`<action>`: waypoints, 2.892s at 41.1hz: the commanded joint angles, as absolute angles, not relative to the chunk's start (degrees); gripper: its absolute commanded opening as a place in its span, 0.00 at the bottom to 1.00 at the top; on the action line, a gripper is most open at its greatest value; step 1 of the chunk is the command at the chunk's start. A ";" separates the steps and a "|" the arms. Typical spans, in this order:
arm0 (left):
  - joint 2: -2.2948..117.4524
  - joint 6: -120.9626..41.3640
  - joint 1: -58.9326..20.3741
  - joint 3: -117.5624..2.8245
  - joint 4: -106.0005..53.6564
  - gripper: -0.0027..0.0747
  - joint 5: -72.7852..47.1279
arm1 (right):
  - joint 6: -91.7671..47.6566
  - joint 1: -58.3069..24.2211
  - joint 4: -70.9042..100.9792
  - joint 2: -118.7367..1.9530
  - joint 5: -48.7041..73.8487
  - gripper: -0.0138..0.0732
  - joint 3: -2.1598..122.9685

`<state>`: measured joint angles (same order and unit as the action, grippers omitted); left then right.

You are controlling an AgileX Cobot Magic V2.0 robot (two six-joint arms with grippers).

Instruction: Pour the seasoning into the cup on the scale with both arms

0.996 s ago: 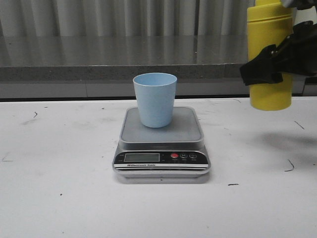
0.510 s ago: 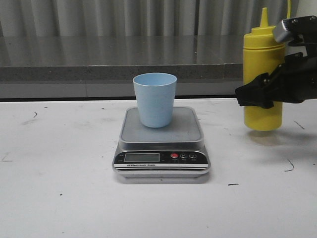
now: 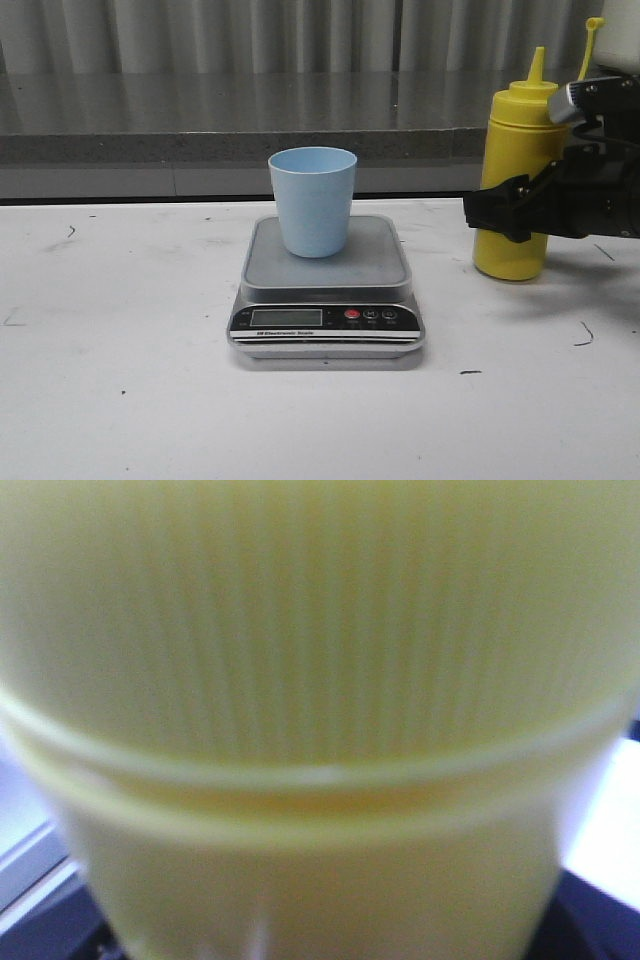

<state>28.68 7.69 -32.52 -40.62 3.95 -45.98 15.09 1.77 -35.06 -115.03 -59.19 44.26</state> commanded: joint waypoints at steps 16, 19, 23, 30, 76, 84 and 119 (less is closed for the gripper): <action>28.93 8.01 -32.58 -42.16 4.12 0.56 -41.61 | 14.17 2.14 -31.62 -111.14 -66.51 0.87 41.38; 28.93 8.01 -32.58 -42.16 4.12 0.56 -41.61 | 13.34 2.14 -29.32 -109.77 -65.83 0.85 39.16; 28.93 8.01 -32.58 -42.16 4.12 0.56 -41.61 | 12.52 2.14 -26.59 -107.15 -63.80 0.82 36.09; 28.93 8.01 -32.58 -42.16 4.12 0.56 -41.61 | 13.65 1.38 -26.49 -99.26 -51.67 0.82 31.65; 28.93 8.01 -32.58 -42.16 4.12 0.56 -41.61 | 10.57 -24.79 -9.06 -41.13 41.67 0.82 39.11; 28.93 8.01 -32.58 -42.16 4.12 0.56 -41.61 | 9.83 -24.79 -7.89 -29.87 42.19 0.82 39.11; 28.93 8.01 -32.58 -40.72 4.01 0.22 -41.46 | 4.62 -24.79 -3.89 -23.30 45.08 0.21 39.11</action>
<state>28.68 7.69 -32.52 -39.61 3.95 -45.87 5.42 -24.69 -3.55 -22.95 49.76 37.23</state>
